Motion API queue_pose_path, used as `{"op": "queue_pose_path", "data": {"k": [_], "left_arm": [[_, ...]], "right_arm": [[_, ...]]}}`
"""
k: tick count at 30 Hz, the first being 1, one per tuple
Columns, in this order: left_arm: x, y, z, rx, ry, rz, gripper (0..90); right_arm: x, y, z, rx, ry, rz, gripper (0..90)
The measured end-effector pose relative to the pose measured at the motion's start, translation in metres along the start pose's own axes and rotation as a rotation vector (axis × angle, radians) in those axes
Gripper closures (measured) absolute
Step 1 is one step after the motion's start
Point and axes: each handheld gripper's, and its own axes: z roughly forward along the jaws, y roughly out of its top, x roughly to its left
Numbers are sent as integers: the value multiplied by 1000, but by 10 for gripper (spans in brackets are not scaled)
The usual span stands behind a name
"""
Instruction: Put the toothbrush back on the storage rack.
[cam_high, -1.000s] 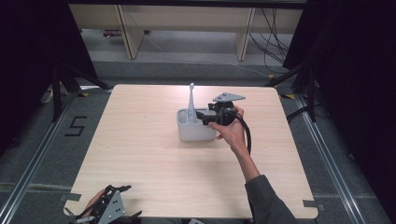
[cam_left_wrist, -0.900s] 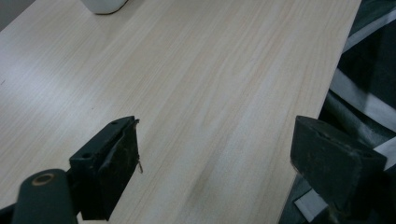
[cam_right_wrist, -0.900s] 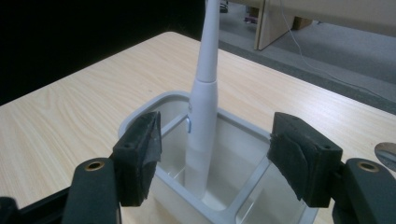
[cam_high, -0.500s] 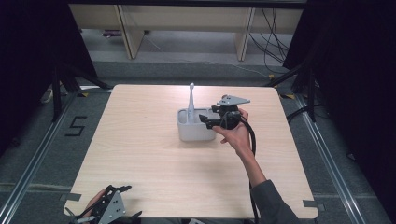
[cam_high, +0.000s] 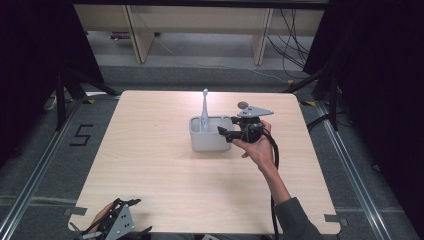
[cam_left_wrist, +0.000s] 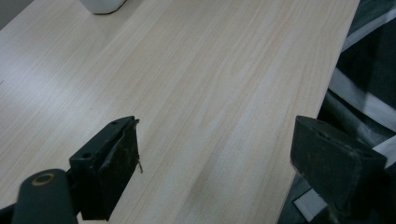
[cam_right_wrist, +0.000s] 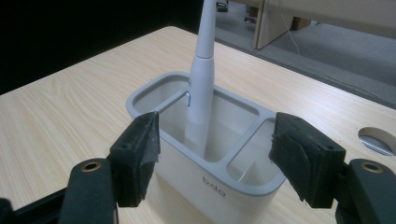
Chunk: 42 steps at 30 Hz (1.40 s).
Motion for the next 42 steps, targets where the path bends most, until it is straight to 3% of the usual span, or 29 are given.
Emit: {"op": "queue_pose_path", "data": {"k": [1,2,6,7,10,11,18,25,26,30,31,35,42], "left_arm": [[0,0,0,0,0,0,149],[0,0,0,0,0,0,149],[0,0,0,2,3,4,149],[0,0,0,2,3,4,149],[0,0,0,4,1,-2,149],[0,0,0,-2,0,-2,149],[1,0,-1,9,8,14,149],[1,1,-1,12,9,17,149],[1,1,-1,12,8,17,149],[1,0,-1,14,12,15,149],[1,0,-1,12,9,13,149],[1,0,-1,13,9,17,149],[1,0,-1,5,5,6,149]], "right_arm": [[0,0,-1,4,-18,-8,328],[2,-1,-1,6,-6,11,325],[0,-2,-3,6,-19,-19,315],[1,-3,-4,13,-4,4,314],[0,-4,-5,12,-9,-11,306],[2,-6,-8,27,-19,14,299],[1,-10,-13,18,-24,6,290],[4,-15,-19,43,-21,17,285],[3,-15,-21,44,-26,-6,283],[5,-20,-26,57,-26,20,280],[3,-21,-27,50,-29,-3,280],[5,-24,-30,62,-28,9,279],[8,-31,-37,69,-27,-12,274]]}}
